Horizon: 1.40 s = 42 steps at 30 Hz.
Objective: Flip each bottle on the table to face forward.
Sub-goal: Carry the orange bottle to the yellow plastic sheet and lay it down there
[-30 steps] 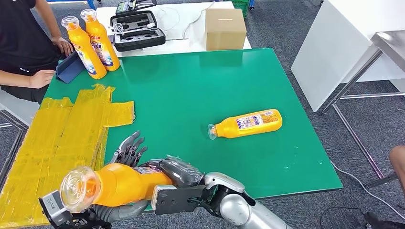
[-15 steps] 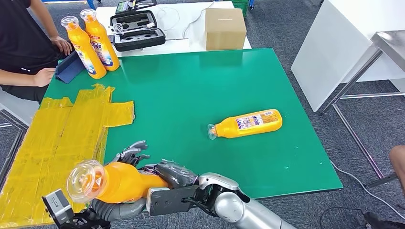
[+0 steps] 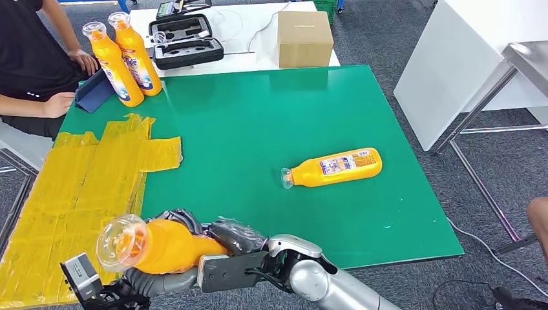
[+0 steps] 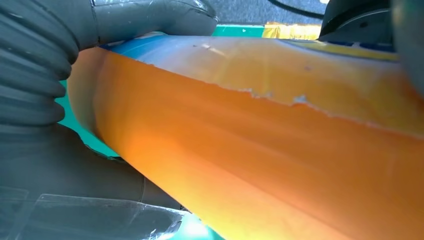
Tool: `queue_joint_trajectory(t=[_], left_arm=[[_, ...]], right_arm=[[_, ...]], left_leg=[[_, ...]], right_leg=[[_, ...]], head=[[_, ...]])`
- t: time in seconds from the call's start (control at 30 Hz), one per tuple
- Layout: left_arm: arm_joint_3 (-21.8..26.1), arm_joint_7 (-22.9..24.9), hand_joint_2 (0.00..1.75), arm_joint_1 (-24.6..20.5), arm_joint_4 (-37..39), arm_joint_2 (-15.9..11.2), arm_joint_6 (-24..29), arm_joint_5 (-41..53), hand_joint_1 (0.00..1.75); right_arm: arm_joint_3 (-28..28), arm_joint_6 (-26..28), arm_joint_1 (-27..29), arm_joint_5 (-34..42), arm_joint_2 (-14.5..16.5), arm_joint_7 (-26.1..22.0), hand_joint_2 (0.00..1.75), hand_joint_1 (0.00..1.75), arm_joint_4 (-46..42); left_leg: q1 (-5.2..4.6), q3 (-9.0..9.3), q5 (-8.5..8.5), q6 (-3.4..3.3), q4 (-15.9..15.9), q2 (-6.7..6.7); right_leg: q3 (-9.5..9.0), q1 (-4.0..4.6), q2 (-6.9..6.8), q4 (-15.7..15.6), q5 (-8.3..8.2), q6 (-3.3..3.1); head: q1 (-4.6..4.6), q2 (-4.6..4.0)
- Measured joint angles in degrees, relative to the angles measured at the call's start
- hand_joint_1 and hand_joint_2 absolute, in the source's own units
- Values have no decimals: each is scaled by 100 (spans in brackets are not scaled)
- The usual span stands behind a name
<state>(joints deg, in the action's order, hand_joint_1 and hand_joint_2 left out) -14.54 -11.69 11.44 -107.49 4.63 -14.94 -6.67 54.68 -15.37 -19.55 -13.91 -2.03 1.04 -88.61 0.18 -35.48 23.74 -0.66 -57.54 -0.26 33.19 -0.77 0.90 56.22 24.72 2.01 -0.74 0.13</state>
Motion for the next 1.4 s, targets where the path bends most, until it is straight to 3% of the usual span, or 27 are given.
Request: queue_joint_trajectory(t=[0.03,0.37,0.6,0.83,0.97,1.17,1.4], left_arm=[[2,0,175,-10,5,0,1,17,175],[14,6,175,-26,26,4,116,324,175],[191,-68,175,-43,28,3,595,1293,175],[593,5,175,-41,100,-71,1535,3941,175],[704,74,175,-49,140,-102,1727,4411,175],[723,918,175,-133,353,-234,2745,7413,175],[686,1682,175,-506,1109,-470,3120,9163,175]], right_arm=[[-1,66,13,-59,0,-7,175,0,0],[-226,422,437,-483,-134,-98,175,0,-151],[-684,667,984,-766,-239,-242,175,0,-558],[-1448,859,1761,-945,-590,-360,175,0,-1369],[-1674,856,1962,-955,-694,-375,175,0,-1651],[-1877,853,2106,-1001,-763,-374,175,0,-1934],[-1932,836,2158,-996,-792,-332,175,0,-2084]], left_leg=[[0,0,0,0,0,0],[0,-1,1,0,0,0],[0,-1,1,1,0,-2],[-2,-5,4,0,0,-4],[-2,-4,3,0,0,-1],[-1,-3,2,0,0,-1],[-1,-3,2,0,0,-1]], right_leg=[[0,0,0,0,0,0],[1,0,0,-1,0,0],[1,0,-1,-1,0,0],[3,-1,-1,-2,1,0],[4,-1,-1,-2,0,0],[4,0,-1,-2,0,0],[3,-1,-1,-1,0,0]], head=[[0,0],[-1,0],[-1,0],[-1,0],[0,0],[-1,0],[0,0]])
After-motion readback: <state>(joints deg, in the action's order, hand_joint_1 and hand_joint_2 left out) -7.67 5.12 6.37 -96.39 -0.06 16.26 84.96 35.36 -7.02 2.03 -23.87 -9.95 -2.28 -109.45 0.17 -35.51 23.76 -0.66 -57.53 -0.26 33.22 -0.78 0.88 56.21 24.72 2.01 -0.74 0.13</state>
